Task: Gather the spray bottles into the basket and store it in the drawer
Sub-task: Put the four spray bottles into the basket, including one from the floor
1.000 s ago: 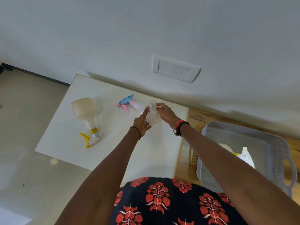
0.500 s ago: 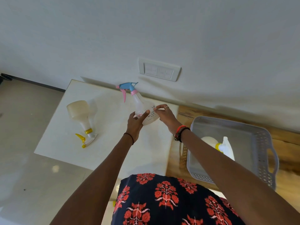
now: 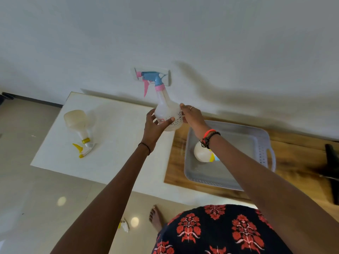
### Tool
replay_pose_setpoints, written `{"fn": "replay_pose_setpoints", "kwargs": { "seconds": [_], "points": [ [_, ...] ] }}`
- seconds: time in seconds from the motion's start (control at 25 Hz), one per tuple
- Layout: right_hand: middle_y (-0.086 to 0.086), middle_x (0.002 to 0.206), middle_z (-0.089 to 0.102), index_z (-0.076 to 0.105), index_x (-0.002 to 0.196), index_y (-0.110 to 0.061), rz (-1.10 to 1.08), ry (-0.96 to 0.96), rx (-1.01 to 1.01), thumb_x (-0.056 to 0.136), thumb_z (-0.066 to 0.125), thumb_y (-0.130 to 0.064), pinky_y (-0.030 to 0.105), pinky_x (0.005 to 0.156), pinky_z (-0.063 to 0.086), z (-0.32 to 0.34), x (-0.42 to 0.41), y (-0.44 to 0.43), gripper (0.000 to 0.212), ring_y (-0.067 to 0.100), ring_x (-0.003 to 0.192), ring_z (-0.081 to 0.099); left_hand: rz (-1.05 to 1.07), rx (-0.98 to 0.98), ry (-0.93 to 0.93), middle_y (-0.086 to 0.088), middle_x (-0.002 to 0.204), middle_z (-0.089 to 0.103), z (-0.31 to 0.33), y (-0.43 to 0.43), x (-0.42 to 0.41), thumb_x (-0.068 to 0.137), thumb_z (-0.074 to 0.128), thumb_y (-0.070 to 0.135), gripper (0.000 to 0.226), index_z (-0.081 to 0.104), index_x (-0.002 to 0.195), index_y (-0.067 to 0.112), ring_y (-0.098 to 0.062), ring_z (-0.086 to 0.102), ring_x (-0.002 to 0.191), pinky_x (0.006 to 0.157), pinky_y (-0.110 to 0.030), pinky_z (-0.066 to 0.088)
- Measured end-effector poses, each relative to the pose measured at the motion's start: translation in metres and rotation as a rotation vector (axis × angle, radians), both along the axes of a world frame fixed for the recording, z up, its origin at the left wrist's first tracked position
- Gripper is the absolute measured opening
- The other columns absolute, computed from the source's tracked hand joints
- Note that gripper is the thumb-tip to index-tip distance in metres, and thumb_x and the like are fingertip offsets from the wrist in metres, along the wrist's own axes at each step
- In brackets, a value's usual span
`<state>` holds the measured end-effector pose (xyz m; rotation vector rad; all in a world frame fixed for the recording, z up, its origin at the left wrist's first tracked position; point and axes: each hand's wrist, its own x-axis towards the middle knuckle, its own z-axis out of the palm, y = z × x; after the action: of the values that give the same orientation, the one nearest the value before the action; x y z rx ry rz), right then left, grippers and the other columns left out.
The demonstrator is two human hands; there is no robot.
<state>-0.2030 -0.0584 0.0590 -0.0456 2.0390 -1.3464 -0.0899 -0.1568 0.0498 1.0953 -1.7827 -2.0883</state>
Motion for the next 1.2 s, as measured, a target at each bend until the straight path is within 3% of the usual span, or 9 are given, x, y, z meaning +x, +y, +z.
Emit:
{"fn": "replay_pose_setpoints", "kwargs": {
  "seconds": [0.16,0.24,0.32,0.4,0.56,0.72,0.88,1.08,1.2],
  "points": [
    [0.015,0.119,0.067,0.067,0.11,-0.012,-0.05,0.034,-0.026,0.095,0.043,-0.045,0.048,0.099,0.049,0.024,-0.016,0.056,0.043,0.032,0.11,0.063,-0.145,-0.118,0.025,-0.003,0.141,0.043,0.019,0.048,-0.023,0.075,0.079,0.014,0.082,0.03,0.14,0.017,-0.017,0.051,0.119,0.085,-0.018,0.053],
    [0.015,0.12,0.066,0.066,0.113,-0.01,-0.099,0.026,-0.046,0.095,0.045,-0.044,0.045,0.098,0.05,0.032,-0.025,0.084,0.044,0.03,0.108,0.064,-0.219,-0.184,0.021,-0.005,0.144,0.041,0.028,0.071,-0.037,0.075,0.078,0.014,0.086,0.026,0.143,0.017,-0.015,0.048,0.12,0.092,-0.023,0.051],
    [0.012,0.116,0.067,0.065,0.11,-0.013,-0.168,0.001,-0.107,0.095,0.047,-0.041,0.034,0.085,0.057,0.038,-0.034,0.114,0.036,0.024,0.097,0.066,-0.294,-0.245,0.015,-0.008,0.147,0.04,0.037,0.093,-0.052,0.076,0.078,0.016,0.089,0.023,0.146,0.015,-0.019,0.048,0.125,0.101,-0.032,0.047],
    [0.008,0.108,0.067,0.063,0.111,-0.015,-0.226,-0.018,-0.153,0.095,0.049,-0.038,0.022,0.071,0.057,0.044,-0.042,0.14,0.031,0.019,0.087,0.065,-0.365,-0.307,0.026,-0.01,0.144,0.044,0.042,0.114,-0.067,0.075,0.078,0.015,0.085,0.028,0.144,0.012,-0.024,0.048,0.128,0.101,-0.031,0.047],
    [0.01,0.118,0.066,0.059,0.126,-0.01,-0.303,-0.023,-0.191,0.096,0.049,-0.035,0.03,0.083,0.055,0.041,-0.054,0.192,0.041,0.02,0.095,0.064,-0.482,-0.456,-0.065,-0.014,0.143,0.038,0.044,0.158,-0.093,0.072,0.081,0.022,0.089,0.029,0.144,0.011,-0.028,0.044,0.13,0.108,-0.04,0.043],
    [0.008,0.121,0.066,0.06,0.126,-0.013,-0.374,-0.079,-0.174,0.096,0.048,-0.036,0.037,0.095,0.053,0.022,-0.053,0.237,0.04,0.022,0.105,0.064,-0.516,-0.493,-0.159,-0.016,0.137,0.036,0.03,0.207,-0.105,0.067,0.083,0.021,0.095,0.029,0.144,0.012,-0.032,0.04,0.129,0.11,-0.039,0.035],
    [0.004,0.112,0.062,0.06,0.111,-0.021,-0.403,-0.197,-0.207,0.097,0.045,-0.036,0.028,0.082,0.052,-0.001,-0.04,0.269,0.025,0.016,0.091,0.062,-0.499,-0.446,-0.196,-0.017,0.136,0.036,0.008,0.249,-0.097,0.067,0.082,0.012,0.092,0.03,0.143,0.011,-0.032,0.037,0.13,0.108,-0.037,0.034],
    [0.01,0.134,0.053,0.048,0.135,-0.019,-0.39,-0.258,-0.242,0.1,0.04,-0.035,0.035,0.096,0.048,-0.036,-0.035,0.298,0.04,0.027,0.123,0.053,-0.485,-0.451,-0.217,-0.016,0.137,0.038,-0.022,0.28,-0.094,0.068,0.08,0.009,0.093,0.027,0.145,0.011,-0.032,0.046,0.124,0.102,-0.039,0.042],
    [0.011,0.136,0.051,0.046,0.136,-0.017,-0.4,-0.265,-0.229,0.099,0.042,-0.031,0.034,0.093,0.049,-0.054,-0.032,0.301,0.039,0.028,0.127,0.05,-0.469,-0.448,-0.268,-0.016,0.137,0.039,-0.042,0.288,-0.09,0.068,0.081,0.011,0.091,0.028,0.142,0.009,-0.033,0.047,0.124,0.101,-0.041,0.044]
  ]
}}
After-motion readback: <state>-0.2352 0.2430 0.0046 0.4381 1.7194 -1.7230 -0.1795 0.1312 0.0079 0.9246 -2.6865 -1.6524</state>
